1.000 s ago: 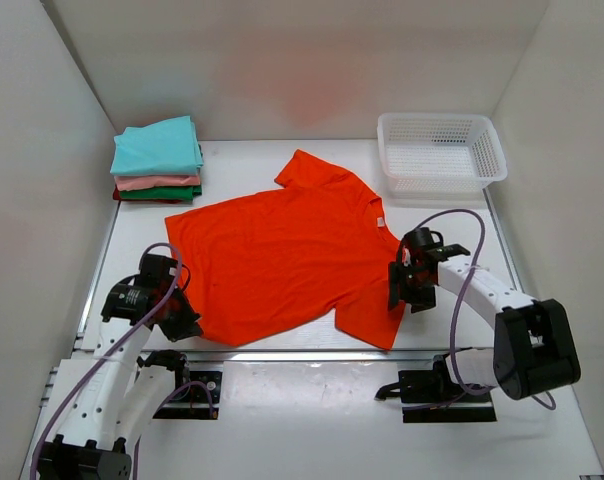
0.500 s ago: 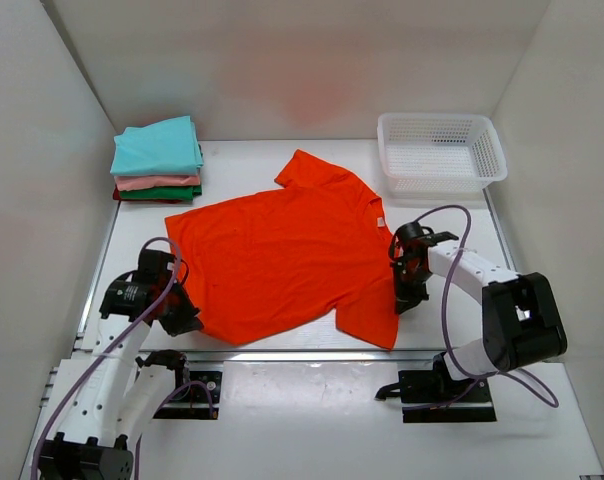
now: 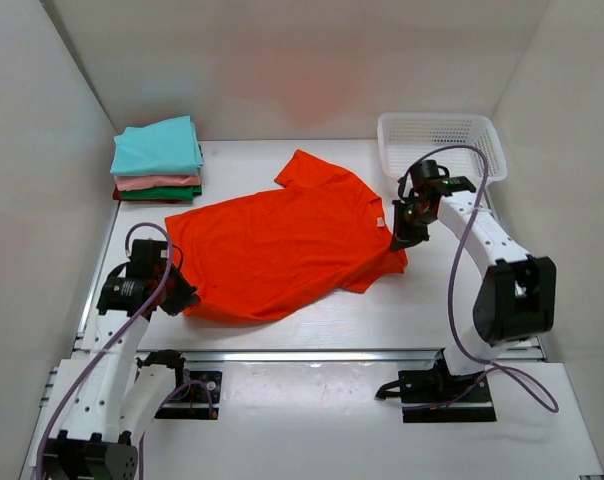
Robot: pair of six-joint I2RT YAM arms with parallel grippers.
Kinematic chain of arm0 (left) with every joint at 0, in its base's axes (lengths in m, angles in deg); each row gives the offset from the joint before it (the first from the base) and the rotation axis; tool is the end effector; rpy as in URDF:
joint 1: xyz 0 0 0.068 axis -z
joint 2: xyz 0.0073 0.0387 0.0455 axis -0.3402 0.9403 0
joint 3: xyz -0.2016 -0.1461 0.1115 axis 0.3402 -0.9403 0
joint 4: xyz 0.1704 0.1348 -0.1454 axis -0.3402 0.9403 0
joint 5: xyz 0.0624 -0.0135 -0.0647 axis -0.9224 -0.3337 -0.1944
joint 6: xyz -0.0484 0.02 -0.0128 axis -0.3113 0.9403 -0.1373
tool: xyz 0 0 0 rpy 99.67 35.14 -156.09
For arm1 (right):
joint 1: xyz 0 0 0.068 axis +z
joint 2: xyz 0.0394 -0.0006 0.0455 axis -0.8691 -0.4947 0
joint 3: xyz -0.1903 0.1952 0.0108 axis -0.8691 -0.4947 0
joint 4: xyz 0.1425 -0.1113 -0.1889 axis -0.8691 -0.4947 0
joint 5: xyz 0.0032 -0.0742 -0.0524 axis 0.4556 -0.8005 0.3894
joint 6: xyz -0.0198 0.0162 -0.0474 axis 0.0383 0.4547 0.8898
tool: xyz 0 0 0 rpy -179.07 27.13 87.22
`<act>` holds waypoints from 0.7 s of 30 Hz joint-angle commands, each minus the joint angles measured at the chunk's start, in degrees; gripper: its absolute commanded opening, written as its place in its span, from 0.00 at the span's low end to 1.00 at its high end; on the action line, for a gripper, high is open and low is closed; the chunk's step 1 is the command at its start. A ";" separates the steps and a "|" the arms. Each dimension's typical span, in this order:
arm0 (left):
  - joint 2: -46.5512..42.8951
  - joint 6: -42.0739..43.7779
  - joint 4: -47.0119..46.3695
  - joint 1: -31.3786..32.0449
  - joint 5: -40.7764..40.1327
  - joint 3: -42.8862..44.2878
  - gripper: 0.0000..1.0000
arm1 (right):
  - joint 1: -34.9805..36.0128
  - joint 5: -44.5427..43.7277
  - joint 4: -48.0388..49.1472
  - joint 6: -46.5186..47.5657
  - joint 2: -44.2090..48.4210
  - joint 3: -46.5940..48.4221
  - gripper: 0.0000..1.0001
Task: Fold and stack the t-shirts
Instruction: Fold the flattened tshirt in 1/3 of the way
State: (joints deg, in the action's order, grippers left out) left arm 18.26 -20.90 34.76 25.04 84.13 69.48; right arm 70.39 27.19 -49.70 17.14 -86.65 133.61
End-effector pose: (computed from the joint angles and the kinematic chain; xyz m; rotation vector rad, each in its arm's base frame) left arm 0.1205 -0.0123 0.2669 -0.9110 2.5429 -0.3290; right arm 0.2991 0.0606 0.2687 0.0059 2.8124 0.3929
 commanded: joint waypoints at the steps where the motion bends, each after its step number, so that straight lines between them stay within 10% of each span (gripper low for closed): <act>1: 2.28 -1.48 -3.08 -2.24 -2.09 -0.34 0.00 | 0.06 1.66 -0.47 1.31 -4.86 5.38 0.00; 21: 5.97 -2.01 -1.14 -9.18 -8.94 -0.08 0.00 | -2.75 5.61 -1.53 0.69 -20.96 20.51 0.00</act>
State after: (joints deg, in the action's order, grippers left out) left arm 24.14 -22.43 34.24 17.02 77.61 68.59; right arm 68.03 31.43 -51.23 17.81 -106.78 151.95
